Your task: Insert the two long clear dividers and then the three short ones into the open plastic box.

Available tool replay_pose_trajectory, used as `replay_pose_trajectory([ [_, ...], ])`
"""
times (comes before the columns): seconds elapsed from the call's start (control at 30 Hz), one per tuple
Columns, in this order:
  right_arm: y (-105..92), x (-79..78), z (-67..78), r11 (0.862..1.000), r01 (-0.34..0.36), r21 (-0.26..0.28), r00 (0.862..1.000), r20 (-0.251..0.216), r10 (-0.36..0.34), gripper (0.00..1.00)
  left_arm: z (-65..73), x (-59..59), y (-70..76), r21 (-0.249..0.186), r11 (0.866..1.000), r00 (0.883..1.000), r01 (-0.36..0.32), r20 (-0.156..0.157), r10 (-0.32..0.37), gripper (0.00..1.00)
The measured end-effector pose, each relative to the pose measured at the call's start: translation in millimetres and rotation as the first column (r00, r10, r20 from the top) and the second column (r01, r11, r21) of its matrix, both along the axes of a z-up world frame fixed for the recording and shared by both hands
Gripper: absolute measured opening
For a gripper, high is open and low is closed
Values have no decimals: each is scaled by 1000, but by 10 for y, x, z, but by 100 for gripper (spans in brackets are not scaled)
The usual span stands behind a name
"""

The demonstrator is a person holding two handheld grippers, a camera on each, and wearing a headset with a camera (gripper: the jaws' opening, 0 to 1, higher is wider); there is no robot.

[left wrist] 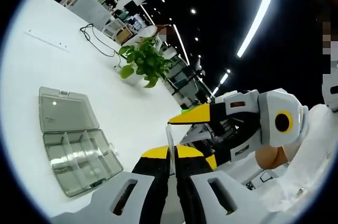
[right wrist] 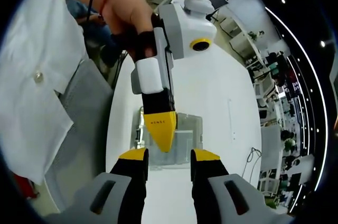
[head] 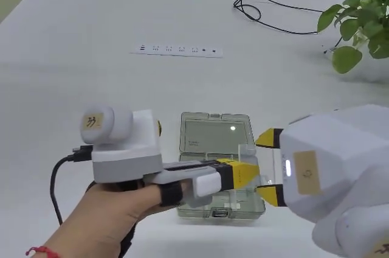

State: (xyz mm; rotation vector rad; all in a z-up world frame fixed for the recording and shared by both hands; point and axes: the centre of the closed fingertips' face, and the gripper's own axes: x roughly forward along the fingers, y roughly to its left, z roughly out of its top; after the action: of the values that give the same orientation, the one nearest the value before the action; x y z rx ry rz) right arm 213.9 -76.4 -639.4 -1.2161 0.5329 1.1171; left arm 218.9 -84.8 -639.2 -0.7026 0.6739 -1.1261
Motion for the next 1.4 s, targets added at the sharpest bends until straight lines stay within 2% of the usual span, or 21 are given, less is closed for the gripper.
replay_pose_trajectory([
  [0.33,-14,0,-13,1000,0,-10,1000,7,0,33,-4,-6,-15,0,1000,1000,-4,-6,4,0],
  [0.4,-12,1,-11,1000,0,-8,1000,11,0,33,-5,-2,-12,-5,1000,1000,-11,-24,10,0],
  [0.63,-7,12,-8,1000,0,-4,1000,14,0,33,-5,12,-9,-9,1000,999,-22,-30,22,0],
  [0.7,12,17,21,1000,6,16,1000,8,-6,34,-20,3,-2,3,1000,1000,-15,-17,15,0],
  [0.77,36,14,73,998,17,58,1000,-16,-16,35,-9,6,-1,-1,1000,1000,-14,-13,14,0],
  [0.83,46,3,140,994,21,112,998,-63,-14,36,-19,15,22,30,1000,998,1,57,-3,0],
  [0.9,49,16,243,979,48,198,989,-144,-19,36,-2,5,39,50,999,992,19,121,-25,0],
  [0.93,31,28,280,974,60,219,984,-178,-20,36,10,-2,44,55,998,989,31,146,-39,0],
  [0.97,2,52,340,968,65,242,977,-213,-12,36,26,-7,58,72,996,978,44,201,-58,0],
  [1.0,-8,63,377,963,66,261,971,-238,-2,35,26,-14,68,87,995,972,52,223,-71,0],
  [1.03,-7,63,431,950,87,301,953,-301,8,34,50,-24,76,102,993,957,66,274,-92,0],
  [1.07,-6,56,461,941,98,324,938,-346,21,32,71,-31,79,108,991,947,74,305,-104,0],
  [1.1,9,37,502,931,89,353,918,-393,61,30,93,-47,85,121,989,930,87,346,-124,0],
  [1.17,-10,20,504,929,94,359,890,-448,83,26,137,-68,83,138,985,890,103,430,-154,0],
  [1.2,-9,5,510,929,75,363,875,-471,113,24,133,-104,87,164,979,867,124,462,-187,0],
  [1.23,2,-35,524,929,77,361,848,-514,130,23,162,-127,80,175,975,834,136,511,-208,0],
  [1.27,-4,-41,510,932,79,354,835,-535,132,21,180,-145,73,179,973,818,143,533,-218,0],
  [1.33,12,-35,495,933,58,356,820,-549,159,20,191,-176,70,196,968,794,160,557,-244,0],
  [1.37,21,-54,491,933,55,354,813,-559,164,18,198,-182,67,195,967,790,163,562,-246,0],
  [1.4,34,-78,478,936,53,348,798,-578,170,17,206,-195,65,196,966,779,169,573,-253,0],
])
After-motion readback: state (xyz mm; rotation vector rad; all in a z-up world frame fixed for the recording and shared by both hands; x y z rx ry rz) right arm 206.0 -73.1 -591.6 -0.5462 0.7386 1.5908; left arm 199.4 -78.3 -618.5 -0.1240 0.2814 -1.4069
